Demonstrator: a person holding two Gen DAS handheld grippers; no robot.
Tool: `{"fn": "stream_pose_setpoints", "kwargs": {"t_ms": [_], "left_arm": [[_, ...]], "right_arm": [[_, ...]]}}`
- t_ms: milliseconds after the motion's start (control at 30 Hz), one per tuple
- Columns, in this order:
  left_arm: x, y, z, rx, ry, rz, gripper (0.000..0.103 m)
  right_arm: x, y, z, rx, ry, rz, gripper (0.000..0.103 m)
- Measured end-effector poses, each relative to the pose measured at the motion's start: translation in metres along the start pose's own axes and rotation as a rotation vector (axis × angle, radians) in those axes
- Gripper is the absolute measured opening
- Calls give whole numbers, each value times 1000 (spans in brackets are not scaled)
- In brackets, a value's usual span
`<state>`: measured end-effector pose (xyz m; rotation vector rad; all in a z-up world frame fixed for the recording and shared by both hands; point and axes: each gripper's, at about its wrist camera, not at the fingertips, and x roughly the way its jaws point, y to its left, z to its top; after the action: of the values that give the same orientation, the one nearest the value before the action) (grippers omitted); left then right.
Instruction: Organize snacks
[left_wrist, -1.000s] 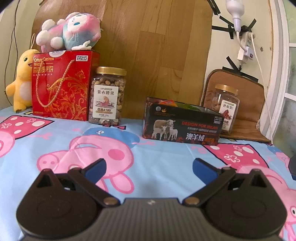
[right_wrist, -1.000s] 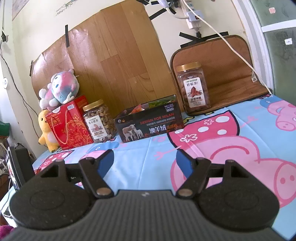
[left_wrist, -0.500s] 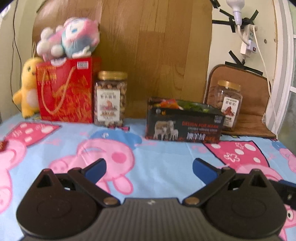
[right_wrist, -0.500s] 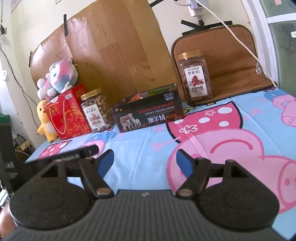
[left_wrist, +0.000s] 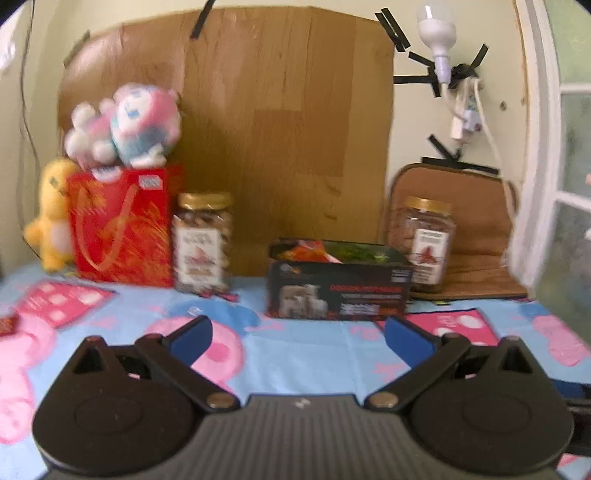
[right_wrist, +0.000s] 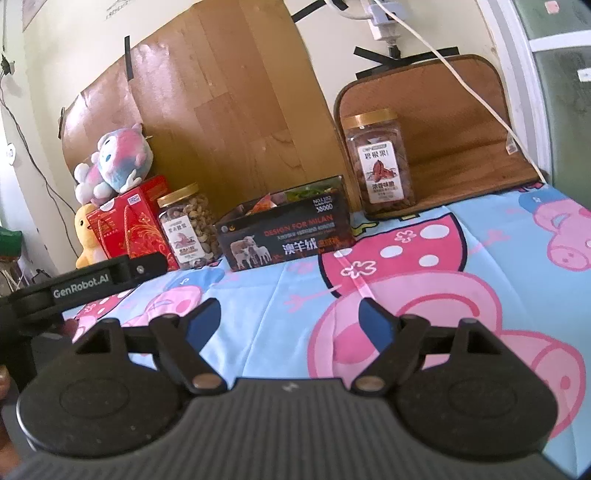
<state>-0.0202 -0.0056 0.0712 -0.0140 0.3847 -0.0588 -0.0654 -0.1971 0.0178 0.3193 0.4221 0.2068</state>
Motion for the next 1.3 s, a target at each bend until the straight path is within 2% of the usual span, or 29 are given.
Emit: {"fn": "stream_pose_setpoints", "kwargs": {"t_ms": [100, 233, 600, 767, 967, 1167, 1300], "left_arm": [[-1, -10, 3, 41, -12, 106, 103], [0, -12, 6, 40, 18, 90, 103], [-6, -12, 2, 55, 51, 140, 103], [0, -26, -1, 115, 80, 130, 103], [-2, -42, -1, 151, 43, 119, 103], [-9, -46, 8, 146, 44, 63, 103], [-9, -41, 10, 118, 75, 45, 103]], "right_arm": [[0, -2, 0, 2, -1, 7, 84], [-1, -5, -1, 9, 1, 10, 84], [-1, 4, -9, -36, 25, 37, 84], [0, 0, -7, -14, 38, 15, 84], [-6, -6, -6, -9, 26, -30, 84], [-13, -8, -2, -10, -2, -51, 84], [-14, -9, -2, 0, 1, -54, 84]]}}
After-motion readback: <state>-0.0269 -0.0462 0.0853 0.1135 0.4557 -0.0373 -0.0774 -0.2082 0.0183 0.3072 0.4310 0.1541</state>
